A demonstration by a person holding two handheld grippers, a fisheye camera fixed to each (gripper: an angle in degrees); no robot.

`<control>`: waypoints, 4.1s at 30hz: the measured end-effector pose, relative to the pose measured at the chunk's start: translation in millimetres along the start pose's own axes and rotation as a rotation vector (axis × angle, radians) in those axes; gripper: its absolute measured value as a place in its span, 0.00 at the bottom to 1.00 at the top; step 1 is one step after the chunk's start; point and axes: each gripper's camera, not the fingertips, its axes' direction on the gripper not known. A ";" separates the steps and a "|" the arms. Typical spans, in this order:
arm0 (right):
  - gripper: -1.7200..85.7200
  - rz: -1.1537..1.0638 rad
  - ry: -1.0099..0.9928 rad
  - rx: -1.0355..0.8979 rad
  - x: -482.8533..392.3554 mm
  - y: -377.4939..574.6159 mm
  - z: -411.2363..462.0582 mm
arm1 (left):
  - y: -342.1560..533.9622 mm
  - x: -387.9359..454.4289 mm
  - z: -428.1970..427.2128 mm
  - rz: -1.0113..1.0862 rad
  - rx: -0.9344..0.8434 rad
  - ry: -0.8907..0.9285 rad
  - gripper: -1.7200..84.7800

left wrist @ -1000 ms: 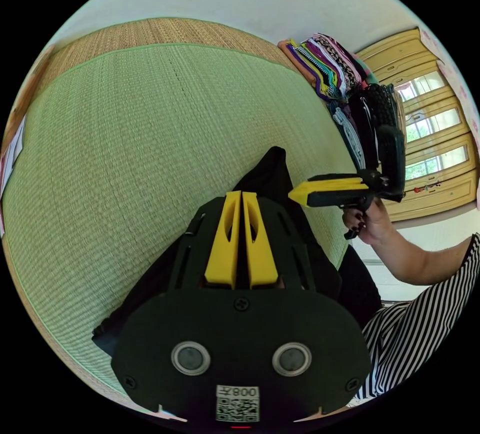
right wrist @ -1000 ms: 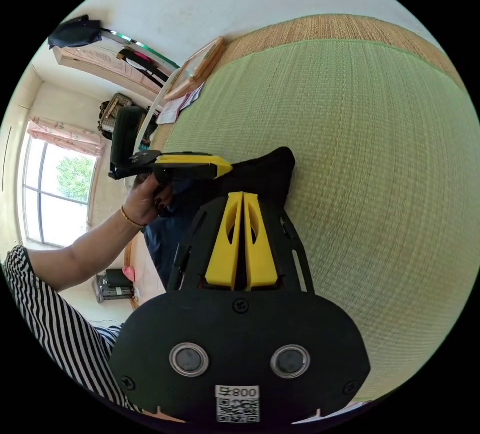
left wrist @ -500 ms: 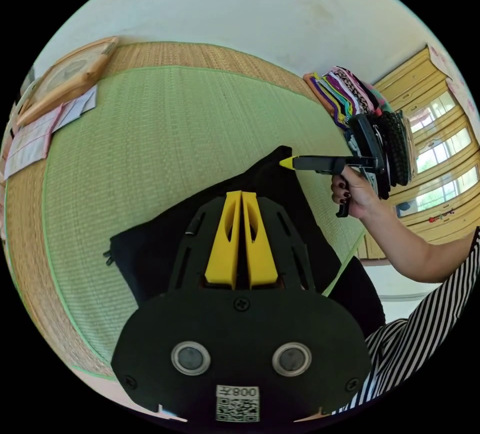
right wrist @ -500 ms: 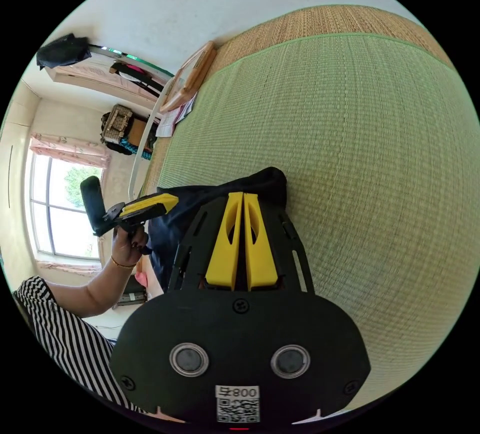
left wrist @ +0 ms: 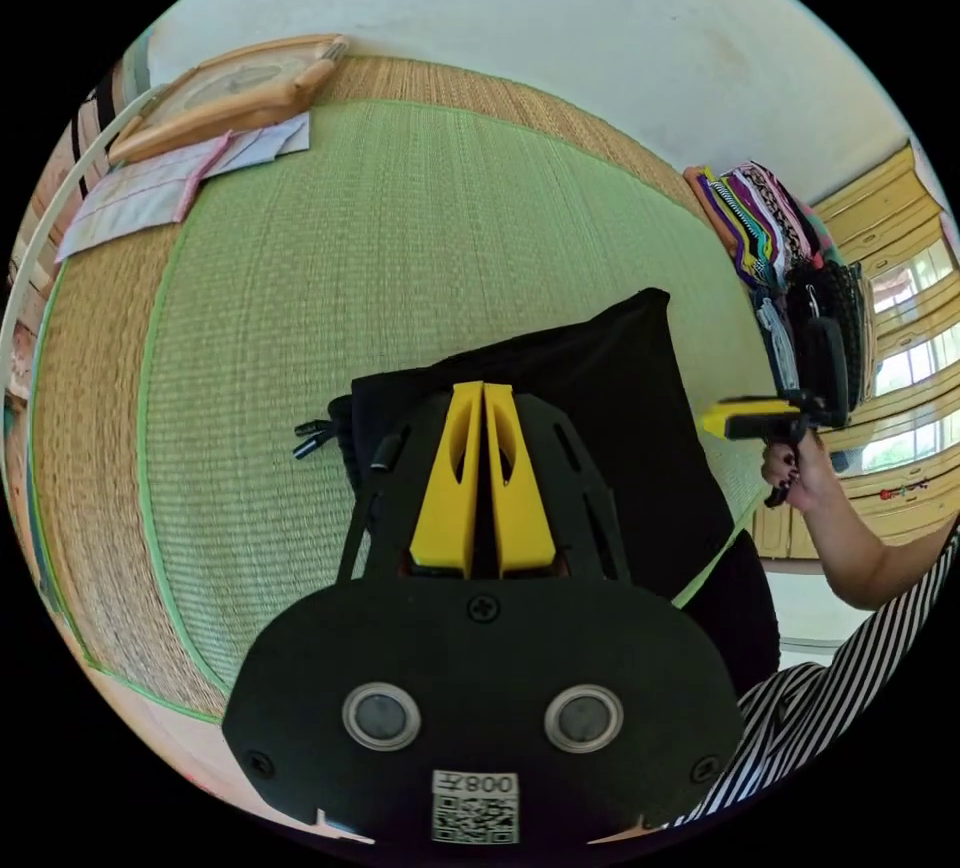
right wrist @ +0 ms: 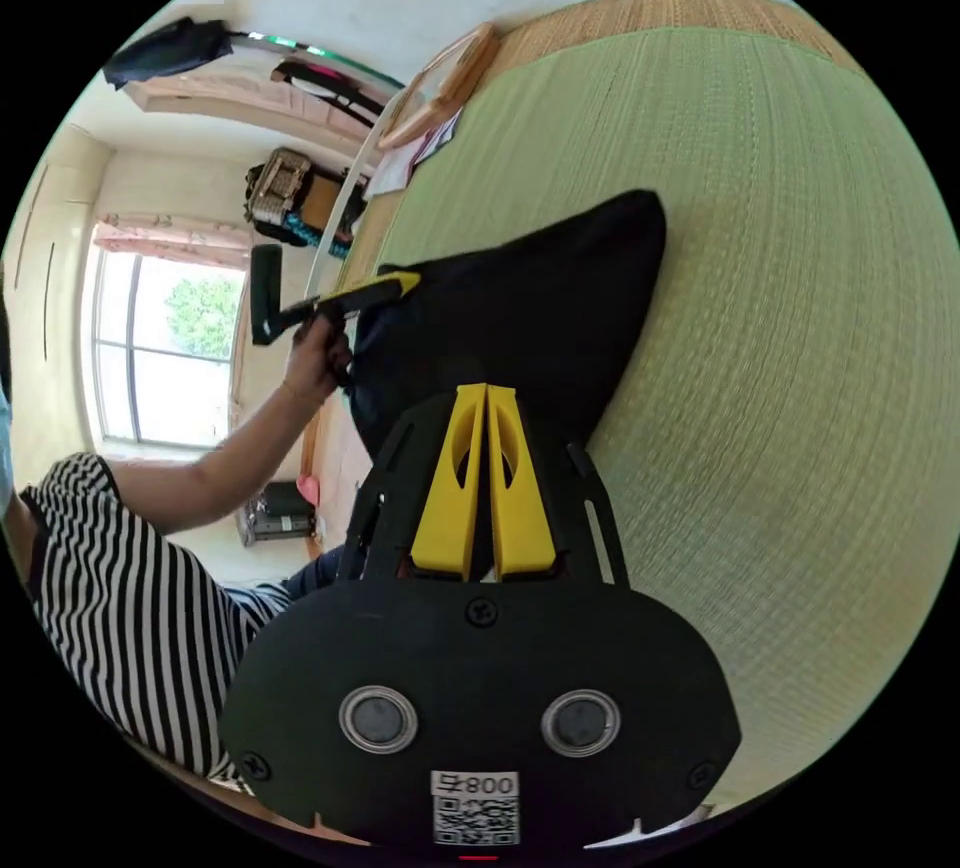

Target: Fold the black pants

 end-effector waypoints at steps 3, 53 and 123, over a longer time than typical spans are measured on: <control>0.02 0.005 -0.018 -0.064 -6.0 40.1 11.5 | 8.3 -7.9 -2.5 0.003 0.016 0.004 0.02; 0.13 0.409 -0.523 0.173 57.5 239.2 4.0 | 216.4 -147.0 152.8 -0.214 -0.256 0.787 0.03; 0.03 0.166 -0.498 0.680 -304.3 670.9 -413.0 | 93.7 314.3 81.6 -0.258 0.021 1.167 0.08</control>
